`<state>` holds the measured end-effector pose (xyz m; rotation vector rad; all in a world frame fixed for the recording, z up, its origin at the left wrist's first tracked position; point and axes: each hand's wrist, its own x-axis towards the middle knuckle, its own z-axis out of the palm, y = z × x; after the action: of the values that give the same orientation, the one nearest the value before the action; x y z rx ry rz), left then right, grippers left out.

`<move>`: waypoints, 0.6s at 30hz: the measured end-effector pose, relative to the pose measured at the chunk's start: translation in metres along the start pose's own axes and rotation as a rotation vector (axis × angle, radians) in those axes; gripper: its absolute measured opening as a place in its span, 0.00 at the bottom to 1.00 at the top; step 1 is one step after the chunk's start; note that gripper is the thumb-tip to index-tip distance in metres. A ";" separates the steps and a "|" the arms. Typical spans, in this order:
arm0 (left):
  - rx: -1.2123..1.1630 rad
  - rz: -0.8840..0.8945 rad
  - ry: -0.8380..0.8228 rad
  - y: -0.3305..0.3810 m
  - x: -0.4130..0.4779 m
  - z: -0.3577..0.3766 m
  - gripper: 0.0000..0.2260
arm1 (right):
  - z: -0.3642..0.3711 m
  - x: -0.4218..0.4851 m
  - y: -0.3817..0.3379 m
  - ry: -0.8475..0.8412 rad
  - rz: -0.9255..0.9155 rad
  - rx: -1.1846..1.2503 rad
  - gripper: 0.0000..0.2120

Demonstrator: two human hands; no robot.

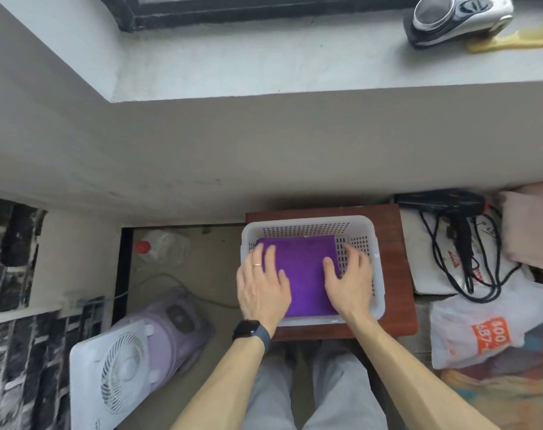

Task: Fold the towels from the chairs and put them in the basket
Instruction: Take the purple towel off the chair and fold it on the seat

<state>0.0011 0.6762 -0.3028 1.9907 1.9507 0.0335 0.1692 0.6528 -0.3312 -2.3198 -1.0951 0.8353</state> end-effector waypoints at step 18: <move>0.111 0.186 -0.155 -0.024 0.032 0.088 0.32 | 0.066 0.031 0.020 -0.236 -0.327 -0.445 0.27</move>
<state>0.0021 0.6867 -0.3994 2.1701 1.7019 -0.1810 0.1504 0.6741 -0.4013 -2.3152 -1.8669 0.8132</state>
